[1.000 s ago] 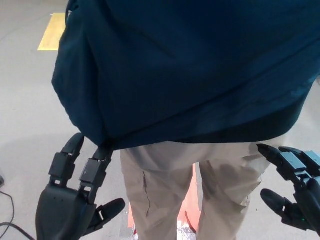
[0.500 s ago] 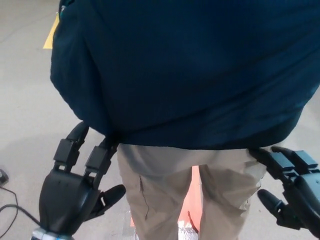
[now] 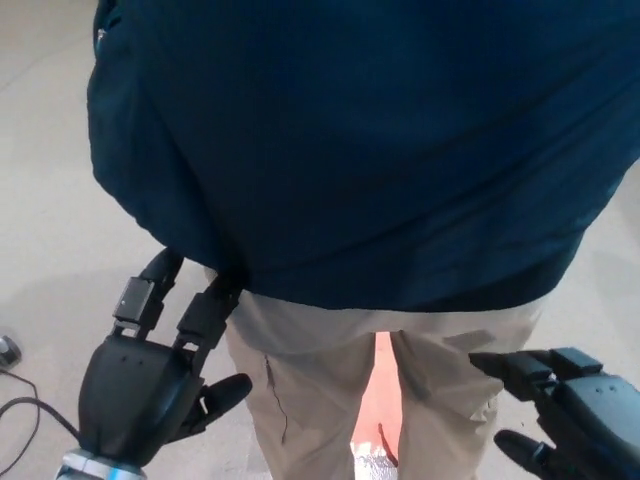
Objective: A person hands a coat to the robot and the robot grabs it with both hands and holds it while the person wears the coat.
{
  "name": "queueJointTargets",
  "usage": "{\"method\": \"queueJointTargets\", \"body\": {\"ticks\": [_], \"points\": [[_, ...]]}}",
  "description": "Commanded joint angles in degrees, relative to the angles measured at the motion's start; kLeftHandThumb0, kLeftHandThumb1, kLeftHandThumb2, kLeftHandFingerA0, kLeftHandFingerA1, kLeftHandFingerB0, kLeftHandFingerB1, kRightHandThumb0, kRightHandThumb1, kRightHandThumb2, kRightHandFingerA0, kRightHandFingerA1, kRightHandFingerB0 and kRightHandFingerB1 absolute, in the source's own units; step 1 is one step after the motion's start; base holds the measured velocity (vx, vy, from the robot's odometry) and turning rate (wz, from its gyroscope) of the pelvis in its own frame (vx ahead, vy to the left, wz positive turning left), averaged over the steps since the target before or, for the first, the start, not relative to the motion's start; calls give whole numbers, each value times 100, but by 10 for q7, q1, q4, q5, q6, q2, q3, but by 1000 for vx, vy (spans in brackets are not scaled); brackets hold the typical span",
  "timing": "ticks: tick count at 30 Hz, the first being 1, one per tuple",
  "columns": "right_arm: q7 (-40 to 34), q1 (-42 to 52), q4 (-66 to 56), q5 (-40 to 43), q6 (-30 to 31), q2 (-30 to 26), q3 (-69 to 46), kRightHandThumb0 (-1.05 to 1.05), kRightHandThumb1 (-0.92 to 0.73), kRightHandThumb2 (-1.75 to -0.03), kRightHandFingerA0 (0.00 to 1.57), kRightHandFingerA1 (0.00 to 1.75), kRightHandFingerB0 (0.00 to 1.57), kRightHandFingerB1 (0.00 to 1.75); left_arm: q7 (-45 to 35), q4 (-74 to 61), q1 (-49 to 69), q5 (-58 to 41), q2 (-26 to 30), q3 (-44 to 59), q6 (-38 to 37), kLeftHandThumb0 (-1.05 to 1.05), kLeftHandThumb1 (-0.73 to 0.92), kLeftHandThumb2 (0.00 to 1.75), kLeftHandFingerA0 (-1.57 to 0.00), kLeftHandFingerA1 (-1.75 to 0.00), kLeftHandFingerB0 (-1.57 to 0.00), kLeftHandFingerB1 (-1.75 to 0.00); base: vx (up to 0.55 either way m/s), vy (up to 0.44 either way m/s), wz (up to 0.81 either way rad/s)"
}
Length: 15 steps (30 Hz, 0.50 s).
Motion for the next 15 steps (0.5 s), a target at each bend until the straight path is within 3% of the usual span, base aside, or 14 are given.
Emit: {"method": "queueJointTargets", "body": {"ticks": [1, 15], "points": [[174, 46, -55, -19, 117, -40, 25, -59, -82, -68, 26, 31, 27, 31, -221, -13, 78, -8, 42, -31, 98, -74, 92, 72, -29, -31, -34, -32, 0, 0, 0], [180, 46, -57, -22, 130, -42, 42, -59, -83, -67, 26, 30, 27, 31, -218, -28, 100, -16, 49, -28, 104, -76, 92, 70, -26, -30, -32, -31, 0, 0, 0]]}}
